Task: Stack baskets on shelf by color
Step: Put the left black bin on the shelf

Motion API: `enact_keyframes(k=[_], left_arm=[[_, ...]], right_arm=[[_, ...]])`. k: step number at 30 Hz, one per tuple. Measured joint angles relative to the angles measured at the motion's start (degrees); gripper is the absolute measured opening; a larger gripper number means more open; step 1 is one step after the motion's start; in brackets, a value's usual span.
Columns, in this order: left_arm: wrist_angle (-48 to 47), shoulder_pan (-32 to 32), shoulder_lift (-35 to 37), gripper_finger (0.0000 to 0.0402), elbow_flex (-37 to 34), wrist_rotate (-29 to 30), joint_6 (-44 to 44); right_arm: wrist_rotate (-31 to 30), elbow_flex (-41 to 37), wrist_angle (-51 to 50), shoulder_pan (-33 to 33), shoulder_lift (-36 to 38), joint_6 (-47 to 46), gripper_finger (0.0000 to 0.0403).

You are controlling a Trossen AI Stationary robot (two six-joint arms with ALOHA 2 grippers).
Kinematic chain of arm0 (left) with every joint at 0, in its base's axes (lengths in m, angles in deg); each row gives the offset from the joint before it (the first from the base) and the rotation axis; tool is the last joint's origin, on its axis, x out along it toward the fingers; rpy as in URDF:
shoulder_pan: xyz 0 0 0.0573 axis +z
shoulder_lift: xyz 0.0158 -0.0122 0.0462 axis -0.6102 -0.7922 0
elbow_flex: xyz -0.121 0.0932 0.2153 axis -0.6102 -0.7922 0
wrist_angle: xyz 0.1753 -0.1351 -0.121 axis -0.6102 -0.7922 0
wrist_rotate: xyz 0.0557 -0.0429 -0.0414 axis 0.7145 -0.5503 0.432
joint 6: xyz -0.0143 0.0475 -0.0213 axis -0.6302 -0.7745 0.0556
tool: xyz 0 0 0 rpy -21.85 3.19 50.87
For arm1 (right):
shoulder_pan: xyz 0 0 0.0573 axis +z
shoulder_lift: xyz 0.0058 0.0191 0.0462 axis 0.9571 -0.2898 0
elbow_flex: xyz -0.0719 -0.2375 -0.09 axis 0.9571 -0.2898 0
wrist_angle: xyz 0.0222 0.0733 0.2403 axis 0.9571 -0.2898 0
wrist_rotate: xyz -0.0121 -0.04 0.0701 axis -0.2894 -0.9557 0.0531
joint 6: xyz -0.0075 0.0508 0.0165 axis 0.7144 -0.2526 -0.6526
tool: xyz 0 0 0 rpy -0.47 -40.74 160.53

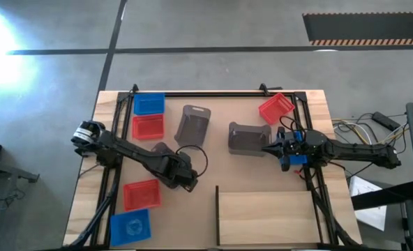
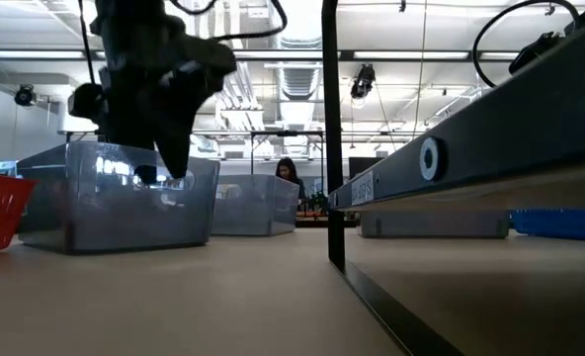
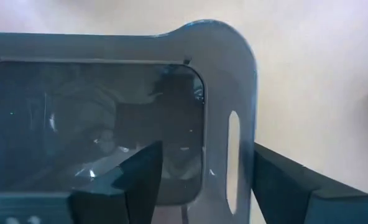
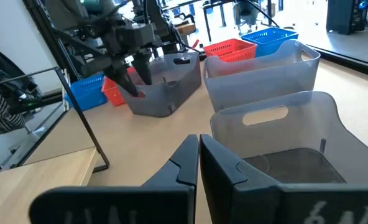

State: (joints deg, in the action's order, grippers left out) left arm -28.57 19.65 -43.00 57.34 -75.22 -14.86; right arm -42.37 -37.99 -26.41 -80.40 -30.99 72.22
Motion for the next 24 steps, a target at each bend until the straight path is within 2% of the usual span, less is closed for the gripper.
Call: enact_keyframes(k=[5,14,19,24], left_arm=[[2.8,0.0,-3.6,0.0159,0.0,-0.2,-0.8],[2.6,-0.3,-6.8,0.0012,3.1,-0.4,-6.1],[1.1,-1.4,-6.5,0.0002,9.2,-0.5,-10.7],[-6.1,-3.4,-6.4,0.0001,18.2,-0.2,-14.6]], right_arm=[[0.0,0.0,0.0,0.0,0.0,0.0,0.0009],[0.0,0.0,0.0,0.0,0.0,0.0,0.0009],[0.0,0.0,0.0,0.0,0.0,0.0,0.0009],[0.0,0.0,0.0,0.0,0.0,0.0,0.0009]])
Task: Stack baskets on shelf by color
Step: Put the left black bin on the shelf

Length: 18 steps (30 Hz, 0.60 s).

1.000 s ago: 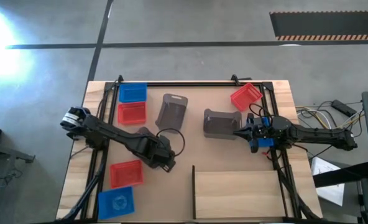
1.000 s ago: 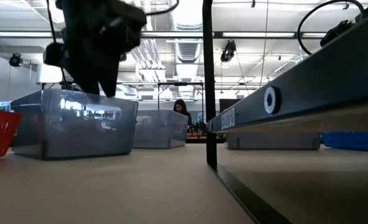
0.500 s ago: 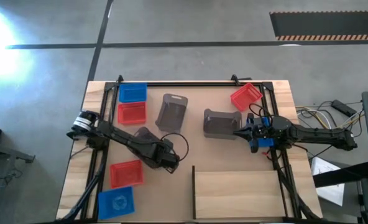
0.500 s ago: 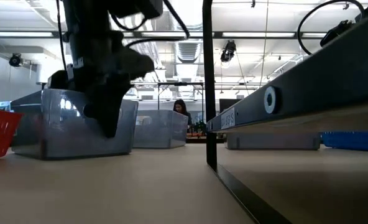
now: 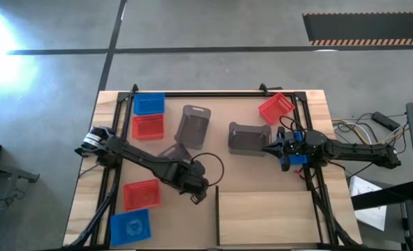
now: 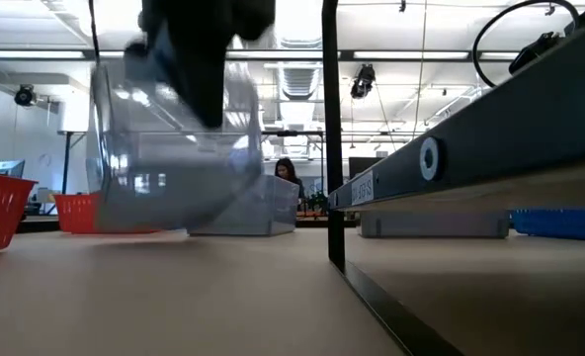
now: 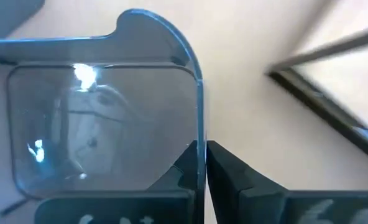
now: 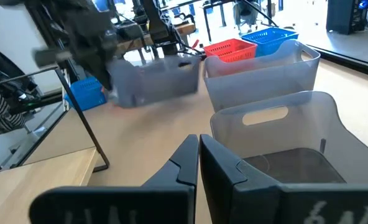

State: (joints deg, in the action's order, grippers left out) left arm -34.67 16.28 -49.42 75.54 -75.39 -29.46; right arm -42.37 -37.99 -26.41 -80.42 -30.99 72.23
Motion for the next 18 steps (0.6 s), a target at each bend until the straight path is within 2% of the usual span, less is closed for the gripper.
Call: enact_keyframes(k=[5,9,14,18], left_arm=[[-7.7,-1.9,0.1,0.0,9.8,6.0,-3.2],[-7.4,-2.5,-0.1,0.0,17.1,10.9,-9.6],[-0.5,-2.4,-2.7,0.0,26.4,15.2,-24.0],[10.8,-2.4,-6.7,0.0,32.2,15.9,-37.9]], right_arm=[[0.0,0.0,0.0,0.0,0.0,0.0,0.0009],[0.0,0.0,0.0,0.0,0.0,0.0,0.0009],[0.0,0.0,0.0,0.0,0.0,0.0,0.0009],[0.0,0.0,0.0,0.0,0.0,0.0,0.0009]])
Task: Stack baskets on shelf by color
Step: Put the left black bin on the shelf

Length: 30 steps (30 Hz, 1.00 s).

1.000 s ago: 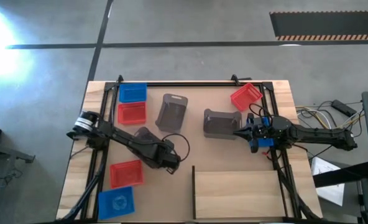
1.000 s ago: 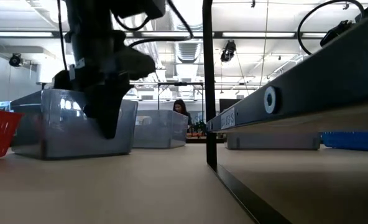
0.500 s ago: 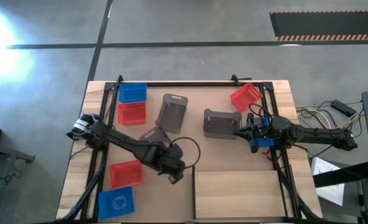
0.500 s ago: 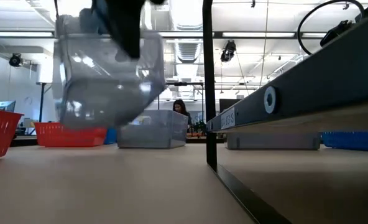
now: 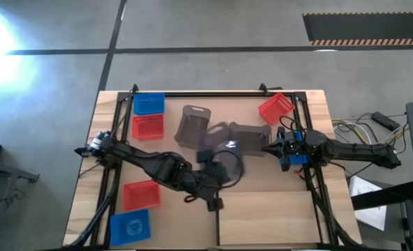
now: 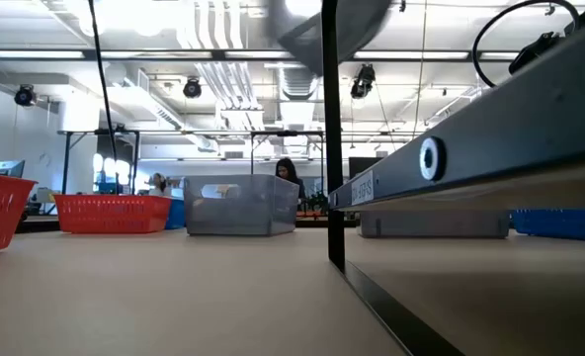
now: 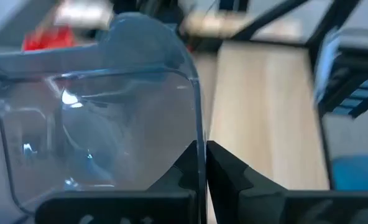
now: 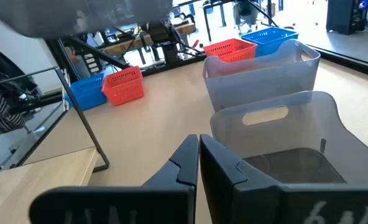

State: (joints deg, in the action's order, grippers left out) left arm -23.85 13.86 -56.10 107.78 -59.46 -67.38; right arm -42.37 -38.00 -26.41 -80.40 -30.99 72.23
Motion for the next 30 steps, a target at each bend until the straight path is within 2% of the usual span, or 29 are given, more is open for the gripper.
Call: enact_keyframes(k=[4,8,15,24,30], left_arm=[[8.0,0.0,-5.4,0.0,4.8,-2.7,-6.7],[9.8,-0.6,-11.6,0.0,8.9,-5.8,-6.6],[11.7,-4.1,-20.3,0.0,15.1,-7.9,-1.1],[17.5,-8.9,-24.8,0.0,15.0,-7.9,9.7],[15.7,-10.2,-26.3,0.0,14.7,-6.6,13.8]], right_arm=[[0.0,0.0,0.0,0.0,0.0,0.0,0.0009],[0.0,0.0,0.0,0.0,0.0,0.0,0.0009],[0.0,0.0,0.0,0.0,0.0,0.0,0.0009],[0.0,0.0,0.0,0.0,0.0,0.0,0.0009],[0.0,0.0,0.0,0.0,0.0,0.0,0.0009]])
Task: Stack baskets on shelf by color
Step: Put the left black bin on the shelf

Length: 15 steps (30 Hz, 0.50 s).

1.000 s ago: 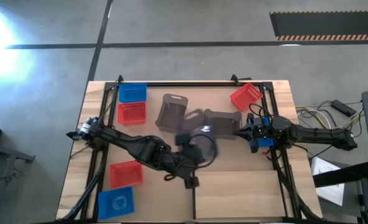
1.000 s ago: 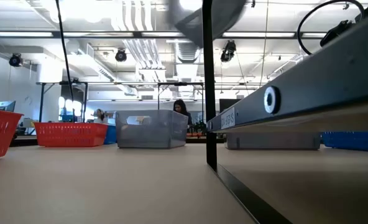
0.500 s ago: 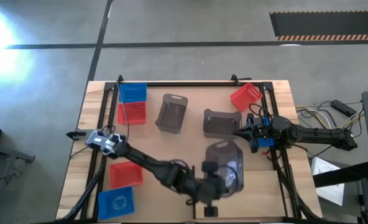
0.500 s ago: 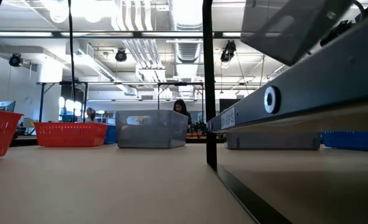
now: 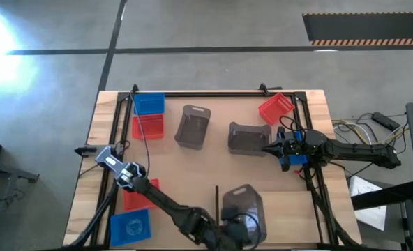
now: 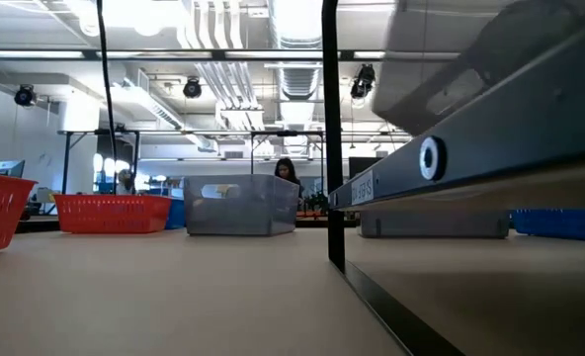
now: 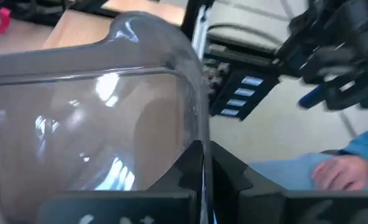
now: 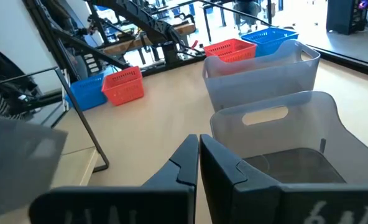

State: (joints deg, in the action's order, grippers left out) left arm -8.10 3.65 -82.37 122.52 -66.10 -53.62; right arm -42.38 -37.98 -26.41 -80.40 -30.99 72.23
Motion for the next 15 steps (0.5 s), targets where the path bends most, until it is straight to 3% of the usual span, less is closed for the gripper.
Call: enact_keyframes(k=[9,15], left_arm=[[-7.0,0.5,-2.5,0.0,0.0,0.6,0.1],[-6.9,1.4,-2.7,0.0,0.0,-3.9,2.6]], right_arm=[[0.0,0.0,0.0,0.0,0.0,0.0,0.0009],[-0.4,0.0,0.0,0.0,0.0,0.0,0.0009]])
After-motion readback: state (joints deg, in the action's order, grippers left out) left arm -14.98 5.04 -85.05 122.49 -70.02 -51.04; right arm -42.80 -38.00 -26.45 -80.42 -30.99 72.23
